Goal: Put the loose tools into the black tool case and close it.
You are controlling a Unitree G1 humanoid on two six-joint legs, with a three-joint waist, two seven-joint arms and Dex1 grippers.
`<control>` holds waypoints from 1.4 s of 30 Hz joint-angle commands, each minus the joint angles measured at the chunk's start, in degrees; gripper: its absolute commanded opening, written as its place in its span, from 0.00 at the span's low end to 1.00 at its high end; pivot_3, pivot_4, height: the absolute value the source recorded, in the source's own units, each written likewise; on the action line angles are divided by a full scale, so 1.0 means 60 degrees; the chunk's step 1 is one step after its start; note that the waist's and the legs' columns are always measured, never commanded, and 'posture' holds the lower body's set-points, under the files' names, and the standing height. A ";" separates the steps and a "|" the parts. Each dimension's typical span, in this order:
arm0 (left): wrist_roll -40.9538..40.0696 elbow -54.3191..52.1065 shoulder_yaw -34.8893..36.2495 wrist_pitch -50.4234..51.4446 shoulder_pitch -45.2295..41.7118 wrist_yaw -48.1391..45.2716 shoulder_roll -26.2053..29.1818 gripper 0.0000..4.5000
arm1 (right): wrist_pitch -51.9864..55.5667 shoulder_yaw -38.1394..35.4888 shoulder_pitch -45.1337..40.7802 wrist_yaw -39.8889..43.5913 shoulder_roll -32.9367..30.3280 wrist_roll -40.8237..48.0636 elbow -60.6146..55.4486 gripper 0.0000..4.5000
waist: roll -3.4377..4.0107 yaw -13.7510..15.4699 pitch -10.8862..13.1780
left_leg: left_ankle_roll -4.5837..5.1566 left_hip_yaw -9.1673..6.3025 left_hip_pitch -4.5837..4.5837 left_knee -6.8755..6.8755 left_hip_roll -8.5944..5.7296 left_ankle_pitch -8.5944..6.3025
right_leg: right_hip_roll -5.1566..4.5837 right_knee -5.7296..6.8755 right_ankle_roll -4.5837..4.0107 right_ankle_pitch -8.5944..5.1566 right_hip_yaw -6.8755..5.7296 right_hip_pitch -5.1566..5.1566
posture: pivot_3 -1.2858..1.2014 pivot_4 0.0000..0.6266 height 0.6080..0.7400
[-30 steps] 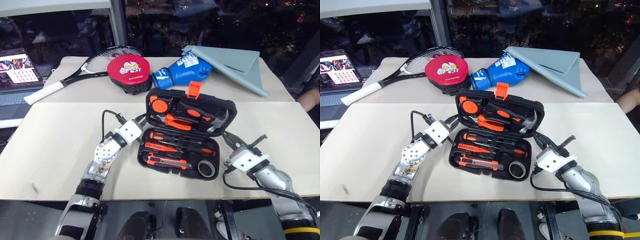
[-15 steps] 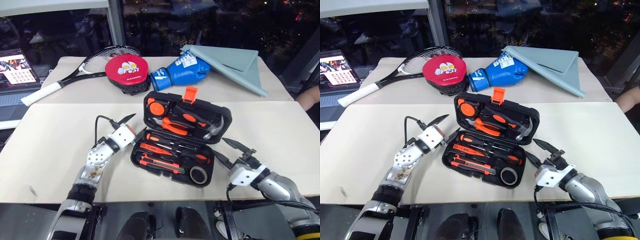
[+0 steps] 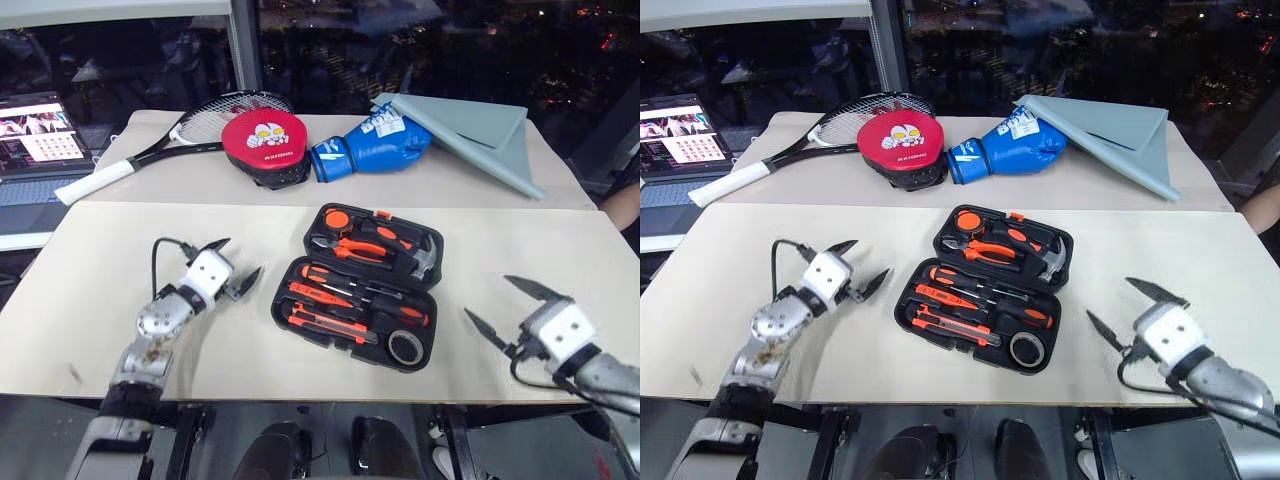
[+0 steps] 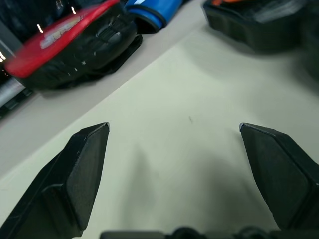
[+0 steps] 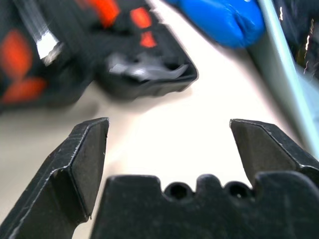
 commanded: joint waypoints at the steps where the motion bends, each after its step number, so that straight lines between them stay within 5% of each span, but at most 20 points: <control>1: -0.1232 -0.0115 0.0025 0.3205 -0.1312 -0.1135 -0.0035 1.00 | 0.3321 -0.0724 -0.1081 -0.0722 -0.0095 0.2255 -0.0724 1.00 | 0.0000 -0.0006 0.0000 | 0.0000 0.0000 -0.0009 0.0000 0.0000 0.0000 | 0.0000 0.0002 0.0000 0.0001 -0.0002 -0.0009 | 0.52 0.24 0.94; 6: -0.2104 0.1377 -0.0299 0.7503 -0.3889 -0.2499 -0.0033 1.00 | 0.7571 -0.0951 -0.3148 -0.1969 -0.0030 0.4991 -0.0328 1.00 | -0.0002 -0.0056 0.0001 | 0.0025 -0.0003 -0.0130 0.0012 -0.0004 0.0075 | 0.0007 0.0005 -0.0002 0.0005 -0.0015 -0.0105 | 0.52 0.24 0.94; 17: -0.1712 0.4873 -0.0798 0.8704 -0.6783 -0.3346 -0.1083 1.00 | 1.0792 -0.0668 -0.5572 -0.2812 0.0408 0.5692 0.1525 1.00 | -0.0002 -0.0049 0.0001 | 0.0035 -0.0001 -0.0275 0.0022 -0.0021 0.0074 | -0.0003 0.0003 0.0011 0.0017 -0.0017 -0.0242 | 0.52 0.24 0.94; 23: -0.1480 0.5456 -0.0883 0.8592 -0.7018 -0.3569 -0.1360 1.00 | 1.0968 -0.0542 -0.5838 -0.2465 0.0613 0.5395 0.1738 0.63 | -0.0003 -0.0076 0.0001 | 0.0033 0.0001 -0.0277 0.0020 -0.0020 0.0074 | -0.0004 0.0002 0.0013 0.0018 -0.0007 -0.0246 | 0.52 0.24 0.94; 31: -0.1364 0.5936 -0.0595 0.8591 -0.7293 -0.3629 -0.1483 0.35 | 1.1085 -0.0310 -0.5874 -0.1913 0.0708 0.5029 0.1522 0.02 | -0.0003 -0.0063 0.0001 | 0.0027 0.0000 -0.0283 0.0037 -0.0020 0.0070 | -0.0016 0.0007 0.0010 0.0028 -0.0002 -0.0247 | 0.52 0.24 0.94; 35: -0.1389 0.6051 -0.0477 0.8762 -0.7492 -0.3965 -0.1402 0.04 | 1.1061 -0.0274 -0.5868 -0.1723 0.0784 0.4751 0.1507 0.00 | -0.0002 -0.0070 0.0001 | 0.0031 0.0000 -0.0292 0.0043 -0.0021 0.0068 | -0.0016 0.0005 0.0017 0.0034 -0.0003 -0.0251 | 0.52 0.24 0.94; 42: -0.1124 0.6068 -0.0554 0.8630 -0.7565 -0.4117 -0.1421 0.01 | 1.0870 -0.0101 -0.5799 -0.1303 0.0862 0.4259 0.1360 0.00 | -0.0002 -0.0076 0.0001 | 0.0037 0.0000 -0.0299 0.0042 -0.0022 0.0069 | -0.0010 0.0019 0.0024 0.0039 -0.0006 -0.0254 | 0.52 0.24 0.94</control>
